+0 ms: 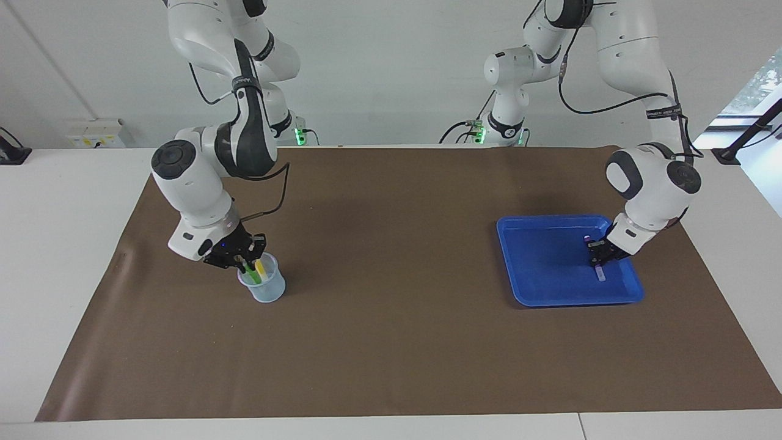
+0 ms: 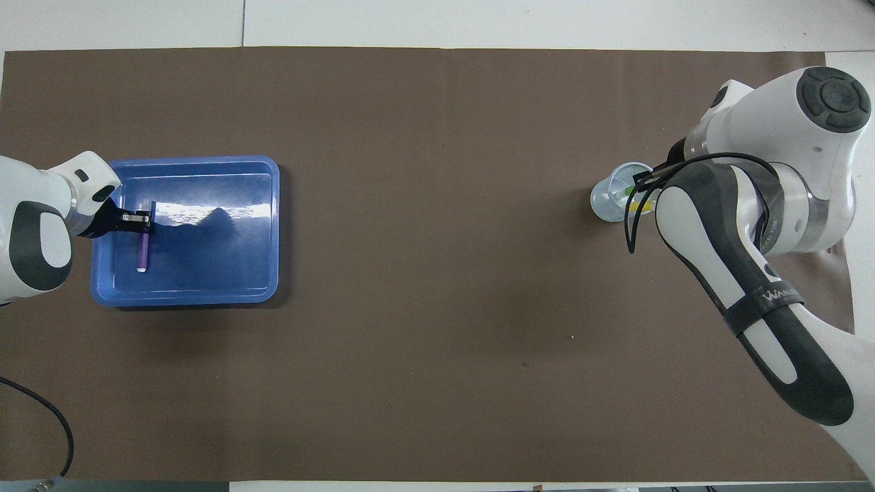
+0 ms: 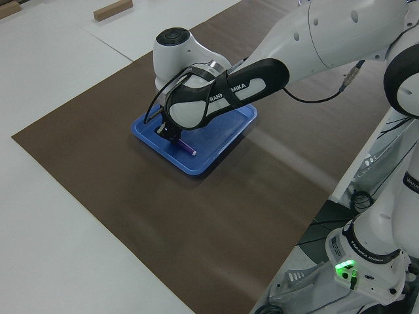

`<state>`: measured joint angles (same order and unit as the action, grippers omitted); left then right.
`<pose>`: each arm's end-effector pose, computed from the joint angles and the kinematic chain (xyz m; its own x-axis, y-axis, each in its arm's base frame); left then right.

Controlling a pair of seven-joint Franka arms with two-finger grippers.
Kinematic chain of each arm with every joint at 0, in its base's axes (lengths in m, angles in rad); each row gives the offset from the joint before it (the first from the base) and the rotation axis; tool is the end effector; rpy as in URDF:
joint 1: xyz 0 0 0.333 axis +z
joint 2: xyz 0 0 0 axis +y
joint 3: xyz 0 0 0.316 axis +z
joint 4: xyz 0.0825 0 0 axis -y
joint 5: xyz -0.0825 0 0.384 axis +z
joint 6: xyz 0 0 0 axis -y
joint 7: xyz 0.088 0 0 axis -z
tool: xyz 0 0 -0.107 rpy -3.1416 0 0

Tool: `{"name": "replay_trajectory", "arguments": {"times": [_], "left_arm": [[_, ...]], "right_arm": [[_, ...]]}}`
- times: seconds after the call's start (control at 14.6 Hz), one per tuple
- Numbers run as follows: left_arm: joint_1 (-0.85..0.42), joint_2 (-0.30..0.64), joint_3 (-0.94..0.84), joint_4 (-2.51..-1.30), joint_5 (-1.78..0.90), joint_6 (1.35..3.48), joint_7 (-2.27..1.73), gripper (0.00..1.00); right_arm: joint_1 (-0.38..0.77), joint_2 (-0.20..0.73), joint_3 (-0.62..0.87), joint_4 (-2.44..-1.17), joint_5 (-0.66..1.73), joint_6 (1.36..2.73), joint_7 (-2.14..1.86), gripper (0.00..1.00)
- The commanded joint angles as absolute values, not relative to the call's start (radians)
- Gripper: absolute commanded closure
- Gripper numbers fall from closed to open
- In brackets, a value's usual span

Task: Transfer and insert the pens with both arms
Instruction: 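Lift the purple pen with the left gripper while the right gripper approaches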

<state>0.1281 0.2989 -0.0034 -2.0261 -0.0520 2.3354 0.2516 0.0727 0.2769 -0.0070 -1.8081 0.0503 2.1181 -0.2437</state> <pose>0.5928 0.0735 0.3018 0.9957 -0.0905 0.0191 -0.0911 -0.9952 0.0353 0.6307 0.0441 0.3934 0.9592 0.2795 0.0417 0.2809 -0.9592 -0.0328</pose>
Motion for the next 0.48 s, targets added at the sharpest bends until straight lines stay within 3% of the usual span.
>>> {"name": "replay_trajectory", "arguments": {"times": [0.0, 0.14, 0.21, 0.41], "left_arm": [[0.115, 0.282, -0.011, -2.007, -0.032, 2.281, 0.160, 1.00], [0.091, 0.256, -0.014, -1.968, -0.035, 2.197, 0.066, 1.00], [0.071, 0.241, -0.014, -1.957, -0.041, 2.160, 0.005, 1.00], [-0.003, 0.192, -0.018, -1.945, -0.046, 2.103, -0.237, 1.00]], "right_arm": [[0.069, 0.281, 0.002, -1.815, 0.037, 2.140, -0.268, 0.35], [0.068, 0.282, 0.002, -1.799, 0.040, 2.131, -0.270, 0.08], [0.069, 0.281, 0.003, -1.780, 0.040, 2.123, -0.270, 0.01], [0.074, 0.281, 0.006, -1.700, 0.070, 2.053, -0.270, 0.00]]}}
